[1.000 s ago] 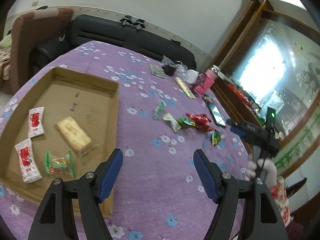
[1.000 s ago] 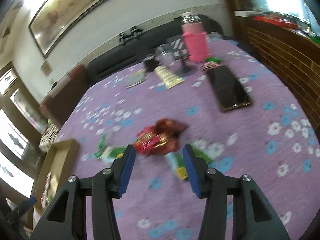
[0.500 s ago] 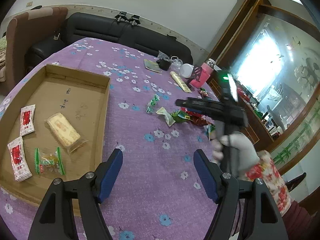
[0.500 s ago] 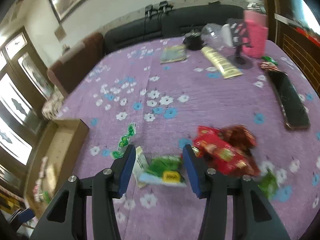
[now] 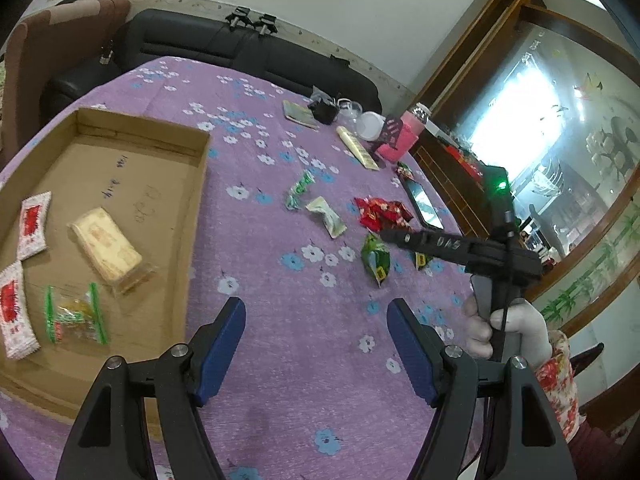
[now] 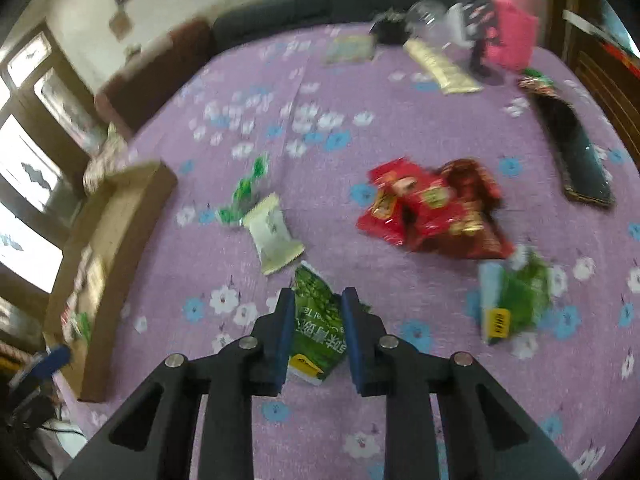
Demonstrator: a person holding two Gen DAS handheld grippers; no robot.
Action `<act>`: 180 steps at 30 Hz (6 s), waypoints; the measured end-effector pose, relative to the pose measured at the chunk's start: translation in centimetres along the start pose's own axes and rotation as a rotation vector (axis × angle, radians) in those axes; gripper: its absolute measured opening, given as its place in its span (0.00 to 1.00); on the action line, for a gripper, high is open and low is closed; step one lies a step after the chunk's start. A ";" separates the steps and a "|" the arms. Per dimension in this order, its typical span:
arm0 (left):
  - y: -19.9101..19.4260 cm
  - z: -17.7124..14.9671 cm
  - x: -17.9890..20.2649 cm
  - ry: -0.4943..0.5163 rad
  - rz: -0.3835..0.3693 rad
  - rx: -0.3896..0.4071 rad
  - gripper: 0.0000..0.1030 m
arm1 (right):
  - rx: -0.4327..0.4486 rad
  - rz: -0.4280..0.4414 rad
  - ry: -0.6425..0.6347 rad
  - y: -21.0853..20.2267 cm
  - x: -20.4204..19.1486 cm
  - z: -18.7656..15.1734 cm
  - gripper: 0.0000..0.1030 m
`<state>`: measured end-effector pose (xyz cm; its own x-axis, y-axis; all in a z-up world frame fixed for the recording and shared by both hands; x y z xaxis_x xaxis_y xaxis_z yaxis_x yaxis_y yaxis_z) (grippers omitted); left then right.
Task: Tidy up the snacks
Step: 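Grasp the green pea snack bag with the right gripper, then grasp the white candy packet with the left gripper, then carry both snacks over the cardboard box and open both grippers, then lift both open grippers away from the box toward the snack pile, then grasp a red-gold candy packet from the pile with the right gripper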
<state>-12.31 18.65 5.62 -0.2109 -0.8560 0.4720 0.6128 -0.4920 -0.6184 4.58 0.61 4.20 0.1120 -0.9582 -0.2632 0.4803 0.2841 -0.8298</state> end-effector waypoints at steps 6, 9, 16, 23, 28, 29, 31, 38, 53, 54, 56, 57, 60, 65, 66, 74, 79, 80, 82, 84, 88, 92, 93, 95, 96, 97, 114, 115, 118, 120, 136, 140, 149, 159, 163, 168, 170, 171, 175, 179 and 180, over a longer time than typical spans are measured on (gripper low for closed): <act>0.0 0.2 0.7 0.021 0.022 -0.004 0.74 | 0.014 0.046 0.062 1.3 -0.2 -0.6 0.60; 0.0 0.9 0.8 0.022 0.041 0.001 0.74 | 0.009 0.014 -0.003 2.5 -1.7 -1.0 0.59; 2.1 2.7 1.1 -0.026 0.048 -0.010 0.75 | 0.036 -0.017 -0.074 3.2 -2.5 -1.7 0.29; 6.8 5.5 2.6 -0.020 0.110 0.010 0.82 | 0.073 -0.033 0.016 1.9 1.2 -2.1 0.29; 12.1 7.5 4.2 0.047 0.111 -0.051 0.80 | 0.091 -0.031 0.127 0.9 4.3 -2.0 0.29; 13.5 7.7 4.3 0.058 0.120 -0.076 0.71 | 0.092 -0.020 0.141 0.8 4.6 -1.9 0.29; 15.6 7.8 4.5 0.070 0.113 -0.119 0.54 | 0.089 0.007 0.176 0.7 5.2 -1.8 0.29; 19.9 7.8 5.7 0.196 0.236 -0.123 0.51 | 0.085 0.029 0.191 0.7 5.5 -1.9 0.29; 17.5 7.4 5.4 0.192 0.198 -0.098 0.17 | 0.097 0.031 0.163 0.7 4.5 -2.1 0.29; 16.9 7.3 5.4 0.180 0.182 -0.090 0.17 | 0.101 0.039 0.159 0.7 4.4 -2.0 0.29; 14.9 7.0 5.3 0.149 0.139 -0.071 0.17 | 0.113 0.053 0.147 0.5 4.1 -2.0 0.29; 13.7 6.8 5.1 0.136 0.123 -0.057 0.17 | 0.118 0.058 0.141 0.4 3.9 -2.0 0.29; 10.3 6.4 4.1 0.088 0.081 -0.015 0.17 | 0.150 0.078 0.112 0.0 3.2 -1.9 0.29; 3.9 5.8 1.1 0.019 0.078 0.089 0.17 | 0.194 0.057 0.060 -0.5 2.2 -1.9 0.29; 2.5 5.7 0.3 0.008 0.097 0.116 0.17 | 0.199 0.051 0.053 -0.5 2.0 -1.9 0.29; -4.7 3.8 -7.9 -0.110 0.232 0.202 0.17 | 0.227 0.033 -0.011 -1.6 -1.2 -2.2 0.29; -5.9 2.4 -11.6 -0.184 0.251 0.205 0.17 | 0.191 0.118 -0.084 -2.3 -6.6 -2.5 0.30; -5.9 2.2 -11.9 -0.187 0.255 0.201 0.18 | 0.184 0.135 -0.107 -2.4 -8.0 -2.5 0.30; -5.6 1.9 -12.3 -0.183 0.274 0.192 0.18 | 0.165 0.172 -0.142 -2.3 -10.6 -2.5 0.30; -5.6 1.8 -13.1 -0.189 0.295 0.184 0.18 | 0.142 0.209 -0.176 -2.0 -13.2 -2.5 0.30; -5.6 1.9 -14.7 -0.196 0.325 0.169 0.18 | 0.088 0.265 -0.249 -0.6 -18.2 -3.0 0.30; -4.8 2.5 -16.0 -0.203 0.336 0.146 0.18 | 0.038 0.287 -0.313 1.1 -22.4 -4.1 0.30; -4.6 2.6 -16.3 -0.207 0.336 0.141 0.18 | 0.021 0.287 -0.333 1.9 -23.7 -4.4 0.30; -4.3 2.7 -16.9 -0.220 0.333 0.133 0.18 | -0.004 0.287 -0.352 3.0 -24.9 -4.8 0.30; -4.3 2.7 -17.1 -0.226 0.330 0.132 0.18 | -0.021 0.288 -0.359 3.5 -25.6 -5.0 0.30; -4.3 2.7 -17.3 -0.233 0.327 0.134 0.18 | -0.037 0.289 -0.366 4.1 -26.1 -5.2 0.30; -8.3 2.7 -17.2 -0.307 0.234 0.261 0.50 | -0.067 0.240 -0.374 7.5 -27.7 -4.3 0.31; -8.5 2.7 -17.1 -0.302 0.233 0.267 0.51 | -0.055 0.249 -0.367 7.1 -27.6 -4.2 0.31; -9.2 2.9 -16.2 -0.270 0.247 0.292 0.56 | -0.012 0.264 -0.355 5.6 -27.2 -3.6 0.37; -9.5 3.1 -15.1 -0.237 0.265 0.306 0.64 | 0.017 0.269 -0.342 4.6 -26.6 -3.2 0.43; -8.2 2.5 -6.2 -0.092 0.091 0.305 0.94 | 0.187 0.158 -0.101 -2.3 -10.1 -2.3 0.52; -5.6 2.0 -3.5 -0.045 0.054 0.216 0.94 | 0.246 0.061 0.042 -4.9 -1.4 -1.7 0.53; 0.6 0.2 2.6 0.071 -0.017 0.035 0.94 | 0.289 -0.007 0.304 -7.6 11.8 -0.9 0.53; 1.1 -0.3 4.1 0.098 0.004 0.004 0.94 | 0.192 -0.003 0.197 -1.1 8.7 5.9 0.53; 1.0 -0.2 3.4 0.077 0.019 0.005 0.94 | 0.130 -0.080 0.149 2.4 7.6 7.9 0.52; 1.1 -0.1 2.6 0.061 0.029 0.004 0.94 | -0.007 0.159 0.051 3.7 4.0 5.9 0.46; 1.5 -0.2 2.4 0.049 0.018 -0.004 0.94 | -0.054 0.320 0.006 2.6 2.1 4.2 0.46; 1.6 -0.4 2.4 0.051 0.016 -0.010 0.94 | -0.031 0.343 0.009 1.7 1.9 3.8 0.46; 2.2 -0.7 2.7 0.063 0.012 -0.027 0.94 | 0.083 0.279 0.083 -1.0 3.9 3.2 0.46; 2.7 -0.9 2.7 0.062 0.018 -0.038 0.94 | 0.074 0.162 0.044 -0.3 3.8 1.8 0.47; 2.9 -0.9 2.6 0.059 0.021 -0.043 0.94 | 0.076 0.124 0.029 0.1 3.5 1.5 0.48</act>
<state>-11.81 14.82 4.52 -0.2431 -0.8736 0.4215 0.5850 -0.4787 -0.6547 6.35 -2.77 3.90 0.1499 -0.9142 -0.3765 0.5291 0.3958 -0.7506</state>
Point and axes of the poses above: each gripper's, at about its wrist camera, not at the fingertips, and y roughly the way its jaws point, x to its right, z to its top, the point moved 3 cm from there along y, roughly the way its jaws point, and after that the axes turned 1 degree about y, right-handed, at the moved point
